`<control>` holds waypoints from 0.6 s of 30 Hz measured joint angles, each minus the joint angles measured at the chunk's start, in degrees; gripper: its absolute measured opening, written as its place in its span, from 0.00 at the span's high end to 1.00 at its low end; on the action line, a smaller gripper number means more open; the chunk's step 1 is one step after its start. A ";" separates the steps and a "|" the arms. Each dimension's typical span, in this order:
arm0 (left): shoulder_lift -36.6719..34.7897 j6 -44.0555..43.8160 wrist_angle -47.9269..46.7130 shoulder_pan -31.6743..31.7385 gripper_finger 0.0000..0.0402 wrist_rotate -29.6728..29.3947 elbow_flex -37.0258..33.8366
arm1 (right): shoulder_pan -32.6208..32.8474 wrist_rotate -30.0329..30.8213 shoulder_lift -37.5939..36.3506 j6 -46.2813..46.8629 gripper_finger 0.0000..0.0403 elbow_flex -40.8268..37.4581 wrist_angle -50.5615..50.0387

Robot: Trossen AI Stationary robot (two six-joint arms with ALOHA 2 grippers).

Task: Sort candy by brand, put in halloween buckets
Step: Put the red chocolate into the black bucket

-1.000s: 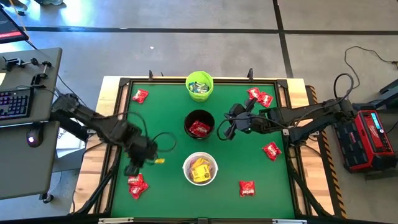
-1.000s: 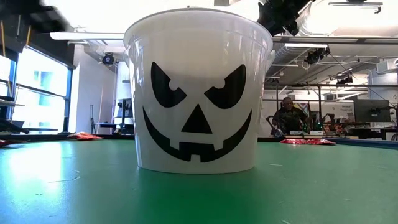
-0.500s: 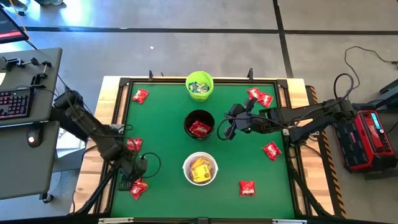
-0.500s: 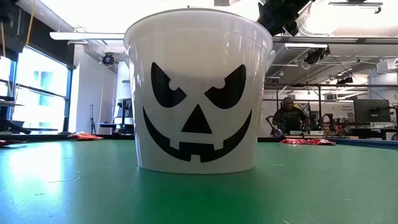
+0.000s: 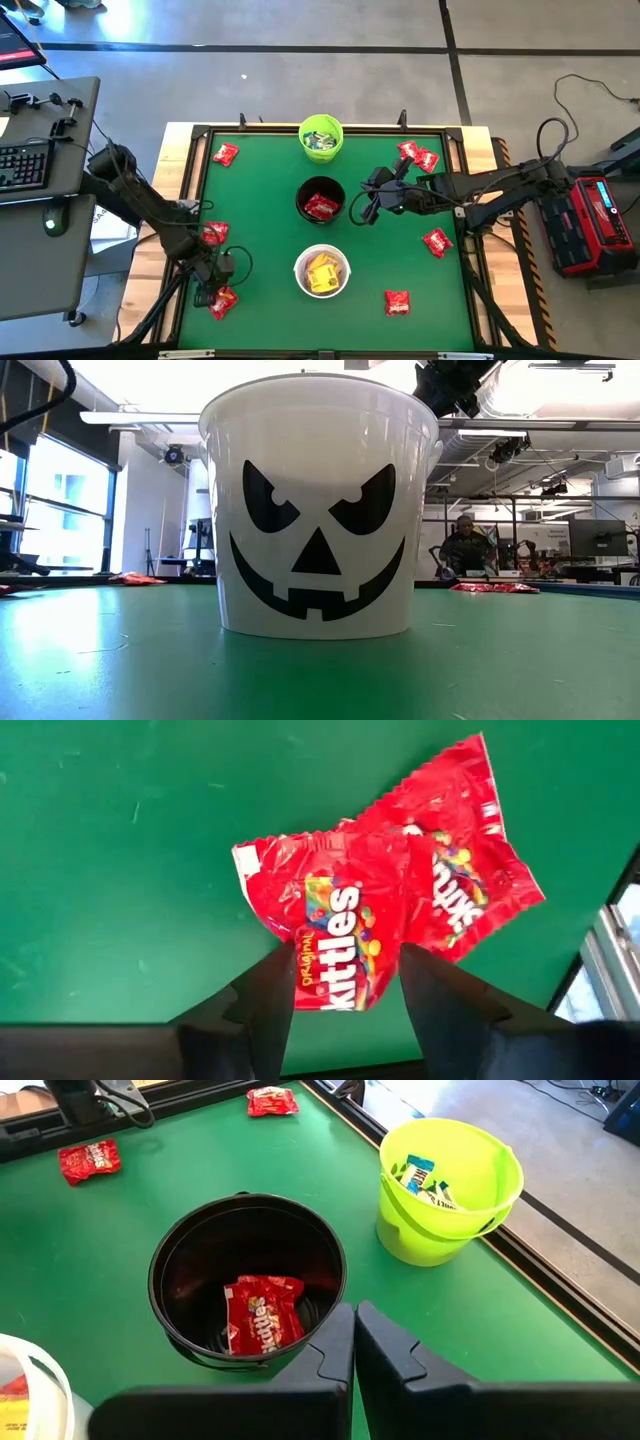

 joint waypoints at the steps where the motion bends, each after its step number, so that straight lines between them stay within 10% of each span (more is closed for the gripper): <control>1: 0.00 -0.04 0.13 0.00 0.59 0.00 -0.26 | 0.00 0.00 0.00 0.04 1.00 0.00 0.00; 18: 0.02 -0.46 0.68 0.02 0.94 -0.93 -1.62 | 0.00 0.08 0.00 0.05 1.00 0.00 0.07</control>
